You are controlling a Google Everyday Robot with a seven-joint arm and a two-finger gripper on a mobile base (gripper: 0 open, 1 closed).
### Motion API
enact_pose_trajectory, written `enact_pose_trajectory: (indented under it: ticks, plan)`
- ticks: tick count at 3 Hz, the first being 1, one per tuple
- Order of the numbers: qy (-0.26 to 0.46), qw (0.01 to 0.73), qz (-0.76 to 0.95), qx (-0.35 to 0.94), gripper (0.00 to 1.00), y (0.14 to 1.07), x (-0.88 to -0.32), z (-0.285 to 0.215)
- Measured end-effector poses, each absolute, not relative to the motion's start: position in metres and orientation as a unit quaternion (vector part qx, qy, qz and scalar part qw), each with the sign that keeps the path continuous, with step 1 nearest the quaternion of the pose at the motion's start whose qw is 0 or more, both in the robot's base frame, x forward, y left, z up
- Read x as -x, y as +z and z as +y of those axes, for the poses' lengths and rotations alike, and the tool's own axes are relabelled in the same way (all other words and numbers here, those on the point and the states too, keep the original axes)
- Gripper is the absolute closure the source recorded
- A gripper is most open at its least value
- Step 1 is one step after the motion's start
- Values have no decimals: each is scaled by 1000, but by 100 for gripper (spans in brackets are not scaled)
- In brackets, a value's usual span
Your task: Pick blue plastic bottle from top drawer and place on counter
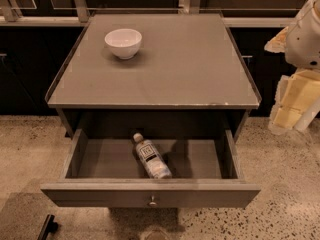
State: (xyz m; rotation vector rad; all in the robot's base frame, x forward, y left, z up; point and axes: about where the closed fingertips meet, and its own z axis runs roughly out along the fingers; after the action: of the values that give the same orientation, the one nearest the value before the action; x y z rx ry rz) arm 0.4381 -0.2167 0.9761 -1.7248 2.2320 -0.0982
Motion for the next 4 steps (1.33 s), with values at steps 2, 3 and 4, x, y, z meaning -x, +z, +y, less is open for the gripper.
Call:
enact_pose_trajectory:
  ticks: [2,3,4]
  plan:
    - [-29,179,780,599,0,970,-435,-216]
    - [21,216,797,564,0,934,-421,-202]
    - [116,235,824,503,0,855,-414,-174]
